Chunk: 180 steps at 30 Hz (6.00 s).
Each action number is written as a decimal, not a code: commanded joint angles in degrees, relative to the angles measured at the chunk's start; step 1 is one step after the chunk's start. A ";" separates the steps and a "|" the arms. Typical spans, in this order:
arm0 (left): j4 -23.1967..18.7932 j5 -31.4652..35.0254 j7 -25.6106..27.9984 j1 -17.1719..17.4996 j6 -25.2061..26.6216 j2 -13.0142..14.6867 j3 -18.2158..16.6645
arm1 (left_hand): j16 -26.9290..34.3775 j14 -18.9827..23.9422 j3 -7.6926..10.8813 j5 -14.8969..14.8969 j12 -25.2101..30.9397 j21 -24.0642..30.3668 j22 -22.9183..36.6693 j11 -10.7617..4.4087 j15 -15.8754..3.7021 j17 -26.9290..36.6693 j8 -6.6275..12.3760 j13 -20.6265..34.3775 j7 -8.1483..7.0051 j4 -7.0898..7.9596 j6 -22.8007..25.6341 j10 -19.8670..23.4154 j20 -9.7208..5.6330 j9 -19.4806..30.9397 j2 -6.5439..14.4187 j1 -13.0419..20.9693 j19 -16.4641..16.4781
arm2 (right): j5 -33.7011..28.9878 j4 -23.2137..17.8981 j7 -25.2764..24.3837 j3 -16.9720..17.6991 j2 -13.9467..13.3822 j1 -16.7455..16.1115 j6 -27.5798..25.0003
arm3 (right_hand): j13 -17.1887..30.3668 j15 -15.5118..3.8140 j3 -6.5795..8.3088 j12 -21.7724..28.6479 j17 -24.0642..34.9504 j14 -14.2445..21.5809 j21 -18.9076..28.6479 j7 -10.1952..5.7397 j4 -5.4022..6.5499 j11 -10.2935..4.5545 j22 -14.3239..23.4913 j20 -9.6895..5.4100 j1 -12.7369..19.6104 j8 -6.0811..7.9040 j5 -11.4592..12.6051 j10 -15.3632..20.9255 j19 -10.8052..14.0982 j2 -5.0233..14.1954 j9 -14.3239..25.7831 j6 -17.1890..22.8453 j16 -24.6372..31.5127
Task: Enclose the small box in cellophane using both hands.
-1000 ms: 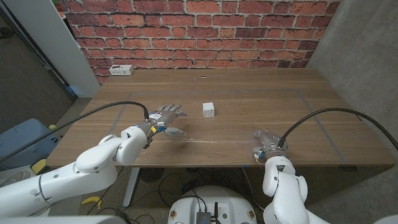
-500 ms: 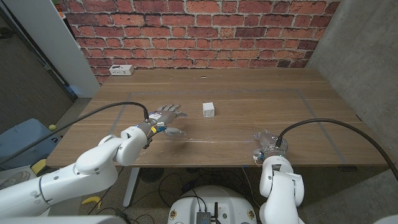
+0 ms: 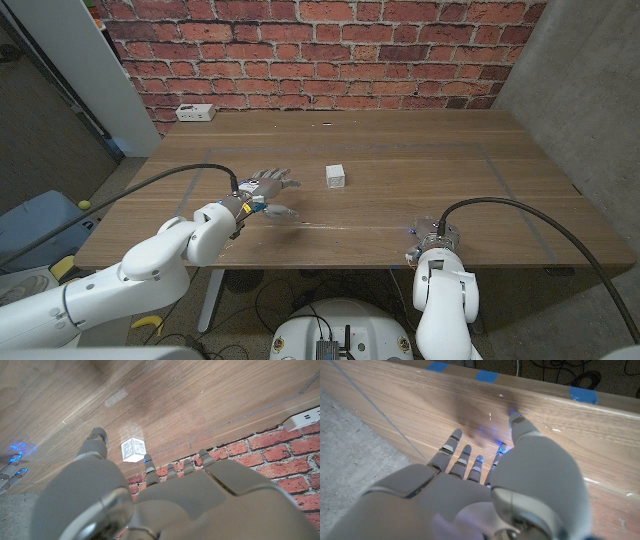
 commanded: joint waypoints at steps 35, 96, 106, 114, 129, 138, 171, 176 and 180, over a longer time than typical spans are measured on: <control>-1.57 -0.28 -6.25 -1.67 2.85 1.54 2.52 | -0.41 -9.65 -1.77 0.67 -0.57 -1.05 0.34 0.14 0.46 0.07 -1.72 0.30 -0.67 0.58 -0.93 -4.72 0.47 0.17 -1.32 0.21 -4.77 | 41.43 17.70 -80.34 -11.05 -11.67 8.42 -6.09 | -0.28 -10.84 -6.87 5.69 1.68 15.67 3.45 9.20 0.06 -2.63 0.60 -5.87 6.82 5.24 -0.68 27.20 10.60 3.33 -0.11 36.98 9.58; 2.95 43.35 -32.02 6.55 4.79 -12.66 4.00 | 0.62 -8.60 -1.71 0.07 1.26 -2.87 0.25 -0.56 1.00 -0.10 0.79 0.18 -1.97 0.21 2.82 -4.07 1.63 0.59 3.98 13.28 -2.93 | 50.15 15.38 -92.76 -16.87 -18.89 14.65 -8.33 | 0.50 -10.20 -6.54 2.97 -0.19 19.65 3.77 8.71 1.42 0.37 0.35 -3.05 5.30 3.73 0.33 29.03 12.63 5.21 0.73 33.45 6.09; 6.41 40.15 -26.62 7.09 1.27 -14.38 3.48 | 0.66 -2.48 -1.32 -4.11 2.10 -3.08 -0.06 -2.88 -1.81 -0.21 5.20 -0.01 -0.83 -0.52 23.96 4.65 0.24 0.27 5.73 17.69 1.71 | 49.45 14.73 -92.22 -17.10 -19.22 14.66 -9.40 | 0.51 -10.23 -6.35 2.87 -0.28 19.85 3.73 8.77 1.46 0.39 0.33 -2.98 5.03 3.68 0.13 29.29 12.68 5.27 0.57 33.50 5.87; 8.60 40.20 -17.66 8.65 1.96 -15.67 3.01 | 0.76 2.37 -0.61 -4.64 2.83 -2.78 -0.19 -3.82 -3.33 -0.37 6.49 -0.08 1.92 -0.61 34.32 11.66 -0.16 0.20 7.45 21.15 6.02 | 49.29 14.67 -91.48 -17.08 -19.07 14.93 -10.06 | 0.51 -10.29 -6.18 2.71 -0.34 20.05 3.69 8.73 1.42 0.38 0.31 -2.97 4.94 3.67 0.01 29.24 12.68 5.29 0.47 33.59 5.73; 12.53 29.04 3.37 10.29 2.34 -20.49 0.69 | 1.01 12.81 0.25 -5.11 3.48 -1.59 -0.18 -4.56 -6.20 -0.60 7.54 -0.17 7.67 -0.14 46.83 23.70 -1.86 0.93 12.06 24.86 14.42 | 50.14 10.38 -85.31 -16.79 -21.30 13.22 -12.24 | 0.60 -9.81 -7.09 0.87 -0.74 18.66 3.06 7.61 2.45 0.57 0.28 -2.20 0.93 2.02 -0.78 26.93 12.10 3.44 0.07 30.26 3.88; 13.13 20.49 10.62 9.27 5.14 -24.03 0.16 | 0.52 14.58 0.91 -4.87 2.90 -1.82 -0.02 -3.63 -5.48 -0.61 8.19 -0.06 11.56 0.24 47.21 25.71 -0.31 3.07 13.55 25.36 15.05 | 54.20 4.87 -82.69 -13.92 -25.06 9.38 -10.21 | 0.84 -8.52 -9.64 -0.60 -0.03 16.26 1.80 7.87 6.99 2.80 0.35 -0.76 -9.91 -1.72 -1.40 23.75 10.52 2.51 -0.34 23.69 2.21; 14.60 13.78 26.70 3.49 16.38 -25.55 6.77 | 0.01 20.00 2.62 -3.10 2.69 -1.21 0.31 -3.87 -7.30 -0.70 12.13 0.09 14.67 -0.86 51.27 33.90 -1.06 9.74 12.83 27.25 18.57 | 52.41 -5.61 -55.80 -13.59 -34.47 10.58 -12.33 | 1.17 -0.36 -9.35 -1.64 1.51 2.20 -0.82 5.65 4.98 4.70 0.51 4.09 -17.39 -3.69 -1.61 1.20 0.19 -1.14 0.22 -9.79 -1.25; 14.75 13.58 26.15 2.10 18.06 -25.03 8.09 | -0.12 19.89 2.66 -2.99 2.36 -1.26 0.32 -3.79 -7.26 -0.70 12.31 0.10 14.59 -0.86 51.37 33.74 -1.09 10.23 12.78 27.29 18.56 | 60.73 -5.21 -69.42 -7.14 -31.32 5.28 -5.03 | 1.09 -0.95 -12.81 0.07 2.36 4.05 0.31 7.33 9.62 5.65 0.69 3.67 -27.94 -1.75 -1.08 3.99 1.21 -1.93 0.31 -5.76 0.50; 15.04 13.68 25.89 0.87 19.21 -24.86 9.33 | -0.25 19.70 2.69 -2.88 2.09 -1.34 0.33 -4.04 -7.28 -0.69 12.47 0.11 14.61 -0.88 51.47 33.65 -1.00 10.69 12.73 27.34 18.48 | 65.06 -5.82 -75.03 -4.17 -31.13 2.87 0.48 | 1.01 -1.24 -14.26 0.68 2.59 5.04 0.64 8.03 11.25 5.84 0.68 3.70 -31.65 -0.89 -0.15 5.90 1.95 -2.42 0.26 -2.76 1.07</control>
